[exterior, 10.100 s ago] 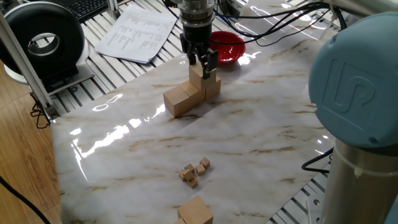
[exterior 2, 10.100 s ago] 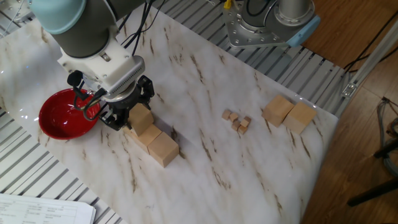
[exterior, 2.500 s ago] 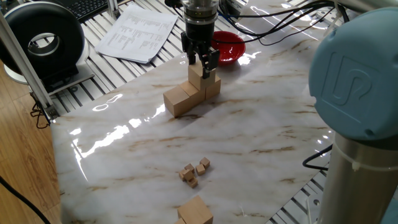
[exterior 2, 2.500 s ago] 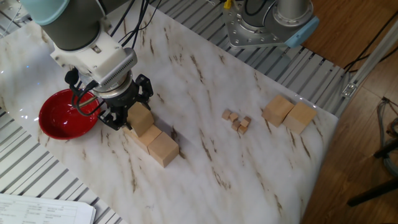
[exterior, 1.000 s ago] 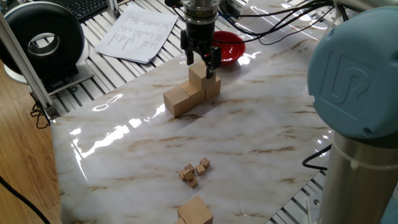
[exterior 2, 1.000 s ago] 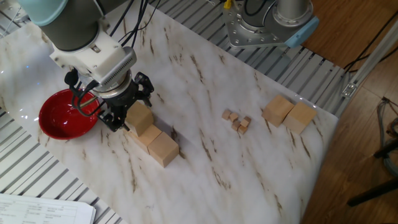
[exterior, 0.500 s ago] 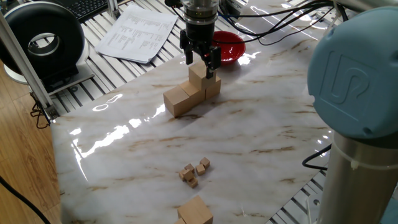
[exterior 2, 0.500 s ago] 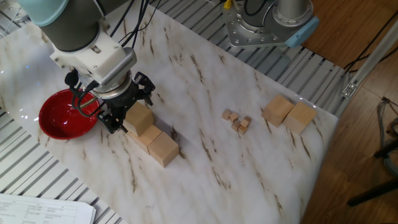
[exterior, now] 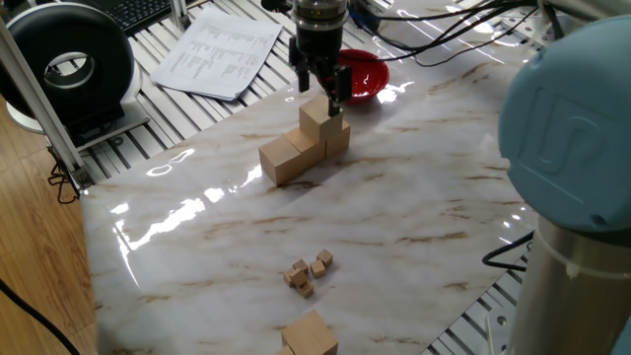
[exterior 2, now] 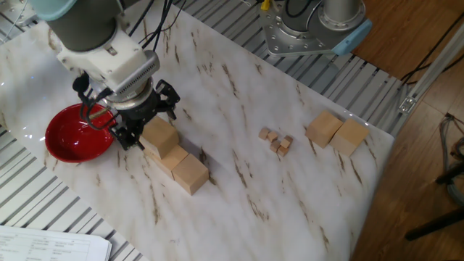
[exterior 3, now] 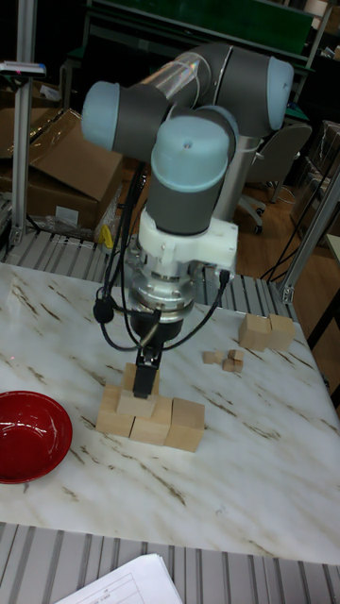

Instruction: Stack the blocks into a pyramid shape

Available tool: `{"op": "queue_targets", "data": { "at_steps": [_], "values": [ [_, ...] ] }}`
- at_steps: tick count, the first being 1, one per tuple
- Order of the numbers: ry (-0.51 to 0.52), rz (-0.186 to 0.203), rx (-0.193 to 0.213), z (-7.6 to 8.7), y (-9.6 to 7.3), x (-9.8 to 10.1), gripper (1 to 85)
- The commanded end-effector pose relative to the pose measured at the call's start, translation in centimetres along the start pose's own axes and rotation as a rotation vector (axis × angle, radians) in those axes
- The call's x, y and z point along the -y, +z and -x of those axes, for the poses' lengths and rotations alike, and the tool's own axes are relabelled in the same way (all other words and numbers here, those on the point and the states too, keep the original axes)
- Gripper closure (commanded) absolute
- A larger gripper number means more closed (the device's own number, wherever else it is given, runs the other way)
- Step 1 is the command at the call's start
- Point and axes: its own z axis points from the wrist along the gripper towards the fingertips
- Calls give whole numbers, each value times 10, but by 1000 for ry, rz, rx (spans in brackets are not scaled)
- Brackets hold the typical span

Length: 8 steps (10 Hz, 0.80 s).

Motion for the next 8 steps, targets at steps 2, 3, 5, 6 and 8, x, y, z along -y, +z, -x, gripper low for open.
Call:
{"op": "queue_targets", "data": {
  "at_steps": [2,3,5,6,8],
  "values": [
    [447,-50,4,-3,-37,-11,7],
    [549,-22,27,5,-38,-19,7],
    [763,43,105,33,-43,-30,7],
    [814,60,129,44,-45,-32,7],
    [881,32,171,67,-40,-29,17]
  ]
}}
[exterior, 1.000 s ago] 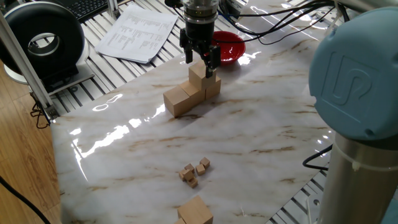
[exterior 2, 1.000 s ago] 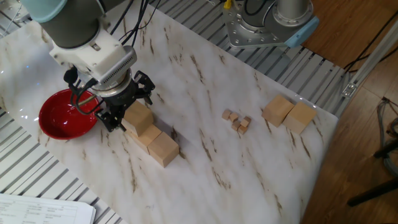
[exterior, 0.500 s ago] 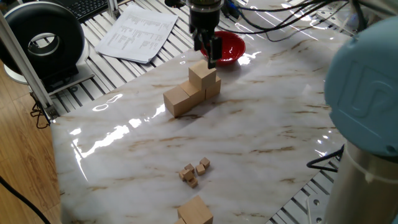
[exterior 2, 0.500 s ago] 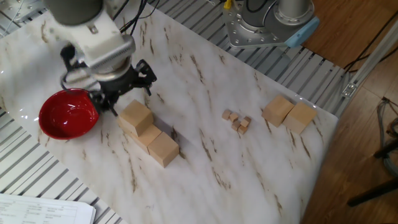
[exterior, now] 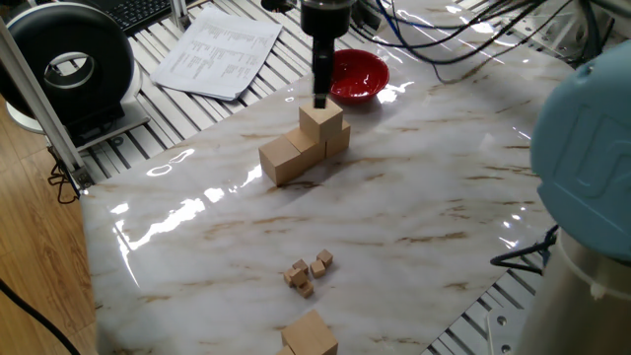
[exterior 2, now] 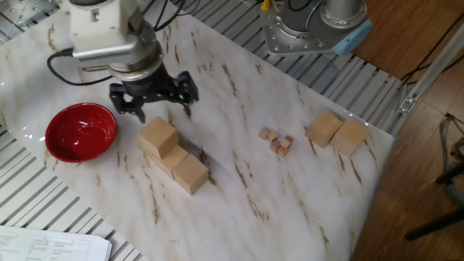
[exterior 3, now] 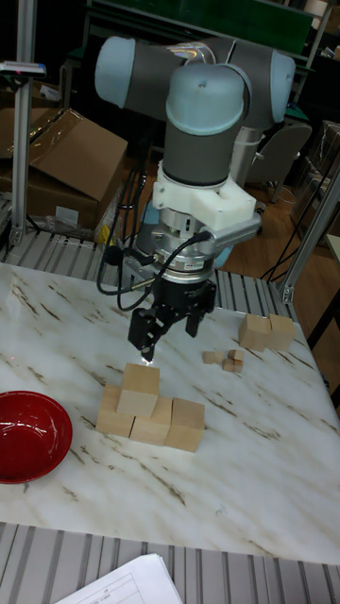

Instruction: Stack the blocks into a pyramid shape

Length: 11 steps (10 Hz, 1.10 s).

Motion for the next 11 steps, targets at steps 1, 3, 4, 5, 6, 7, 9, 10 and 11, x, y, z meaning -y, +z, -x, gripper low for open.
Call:
{"op": "queue_targets", "data": {
  "at_steps": [1,3,4,5,6,7,9,10,11],
  "values": [
    [182,7,95,33,7,-30,33],
    [203,-32,111,38,16,-31,217],
    [209,-52,103,35,16,-26,273],
    [265,-80,99,33,16,-19,533],
    [303,-153,40,18,16,-2,840],
    [297,-171,31,17,16,1,843],
    [253,-193,8,13,16,10,843],
    [218,-212,-16,7,15,15,843],
    [180,-209,-22,7,15,14,843]
  ]
}}
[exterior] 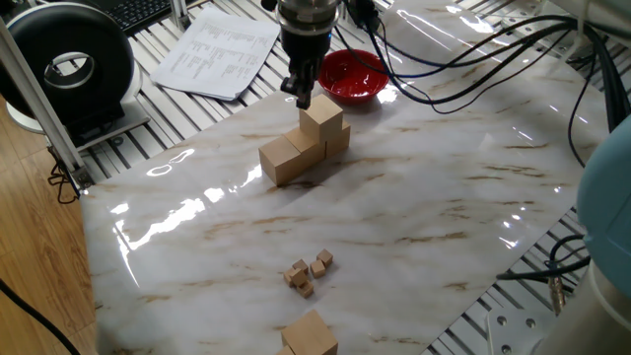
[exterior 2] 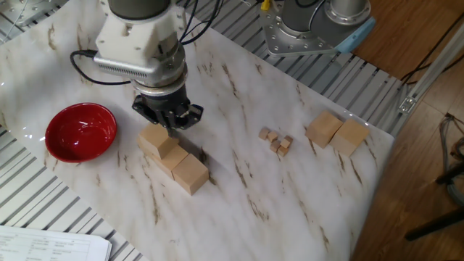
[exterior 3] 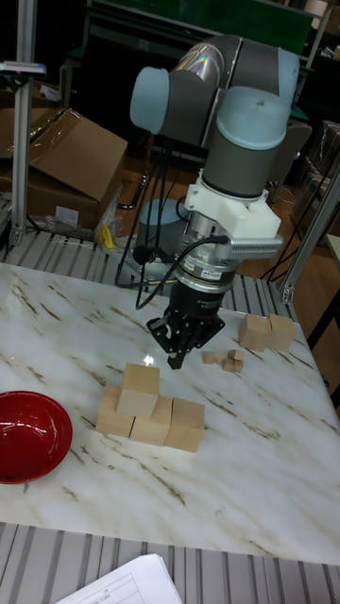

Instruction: Stack the blocks into a pyramid shape

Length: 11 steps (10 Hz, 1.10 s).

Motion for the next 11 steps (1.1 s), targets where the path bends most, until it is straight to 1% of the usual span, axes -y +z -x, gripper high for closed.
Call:
{"op": "queue_targets", "data": {
  "at_steps": [1,2,3,4,5,6,7,8,9,10,11],
  "values": [
    [-70,-3,-2,1,0,1,843],
    [-64,40,18,5,0,-10,843],
    [-92,16,17,5,0,-4,843],
    [-96,-4,13,5,0,1,843],
    [-110,-17,19,6,0,4,843],
    [-143,14,73,20,-1,-5,843],
    [-174,27,100,26,-2,-9,843],
    [-216,12,99,26,-1,-5,843],
    [-244,-7,86,23,-1,-1,843],
    [-307,-58,74,22,-1,12,843],
    [-298,-19,93,26,-1,2,843]
  ]
}}
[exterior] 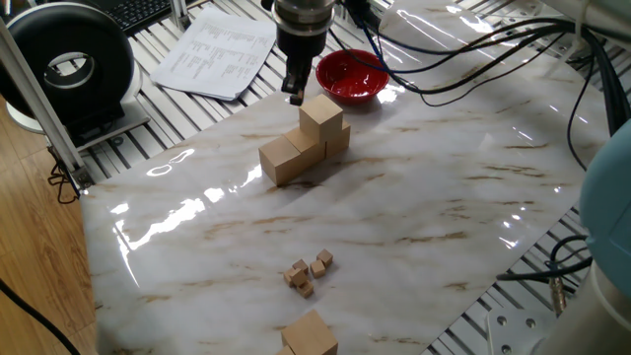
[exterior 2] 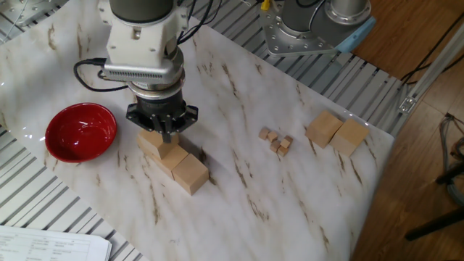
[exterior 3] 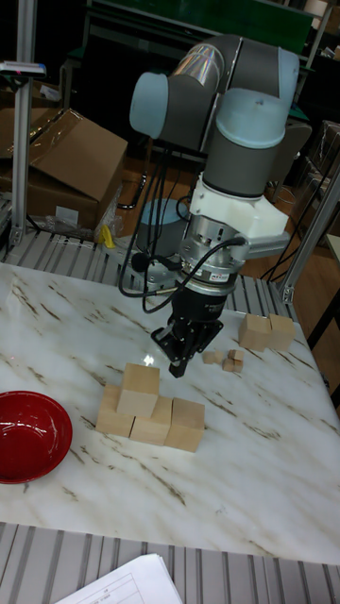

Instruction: Stack the blocks into a pyramid shape

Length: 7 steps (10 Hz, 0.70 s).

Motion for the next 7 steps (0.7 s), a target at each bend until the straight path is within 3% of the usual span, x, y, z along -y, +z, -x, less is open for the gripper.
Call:
{"op": "queue_targets", "data": {
  "at_steps": [1,4,7],
  "values": [
    [-18,83,81,20,-3,-21,843],
    [16,143,116,30,-6,-36,843],
    [57,176,113,30,-7,-44,843]
  ]
}}
